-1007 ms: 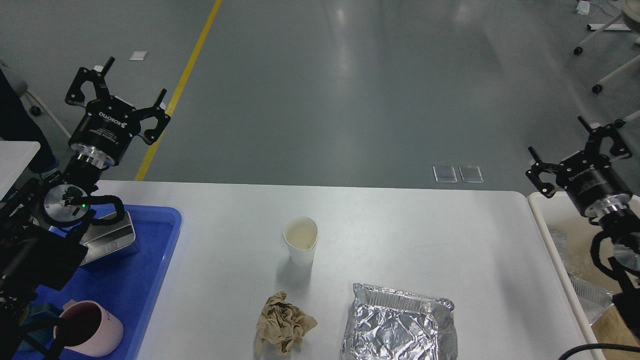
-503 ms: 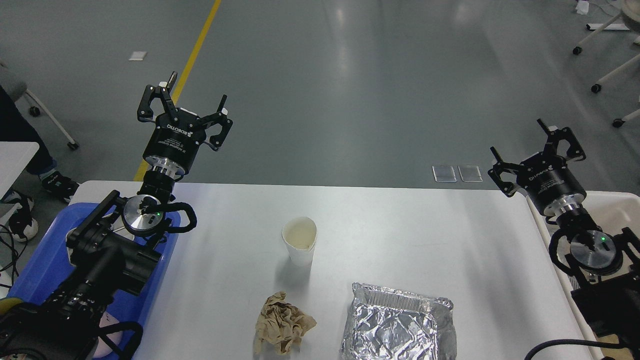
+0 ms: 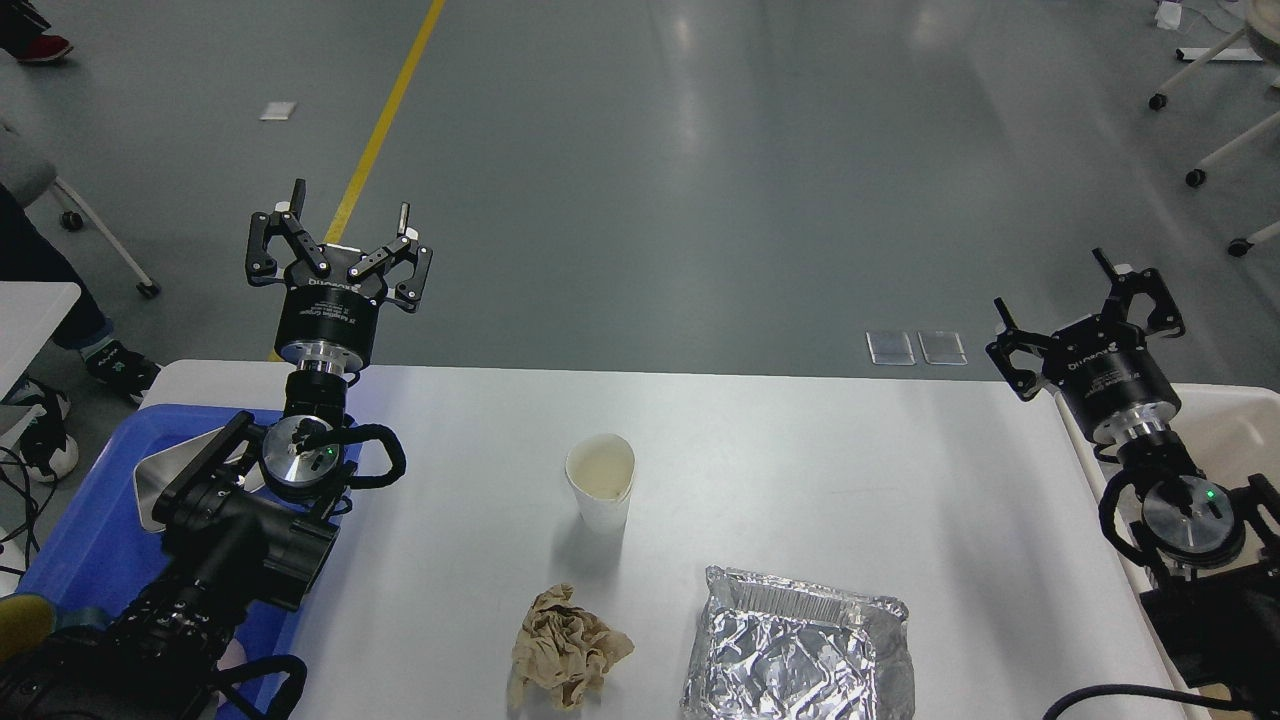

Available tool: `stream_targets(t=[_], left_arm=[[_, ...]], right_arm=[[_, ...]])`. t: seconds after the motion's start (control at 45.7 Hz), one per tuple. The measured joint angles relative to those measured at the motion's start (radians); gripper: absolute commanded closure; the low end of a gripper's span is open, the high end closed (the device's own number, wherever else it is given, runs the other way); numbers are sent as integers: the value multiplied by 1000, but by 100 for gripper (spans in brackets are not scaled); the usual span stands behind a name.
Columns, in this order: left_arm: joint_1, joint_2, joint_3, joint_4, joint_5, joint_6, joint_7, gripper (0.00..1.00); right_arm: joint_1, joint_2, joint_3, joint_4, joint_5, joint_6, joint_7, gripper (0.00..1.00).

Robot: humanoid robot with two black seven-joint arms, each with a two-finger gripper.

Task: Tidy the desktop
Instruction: 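Raise both grippers up above the table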

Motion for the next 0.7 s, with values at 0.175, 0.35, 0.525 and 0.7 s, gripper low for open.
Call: stream_targets(t=[0.175,0.35,0.525,0.7], left_arm=[[0,1,0,11,0,7,0,3],[4,0,0,22,0,7,-1,3],[12,1,-3,23,0,0,-2,3],[16,15,-4,23,0,-9,-2,3]], right_arm=[[-13,-41,-7,-4,-7,14,0,0],[-13,-58,-1,-19,-8,-22,-6,0],[-48,-128,-37,-9,-19,-34,-9,0],[-92,-357,-184,22,-65,50,-10,0]])
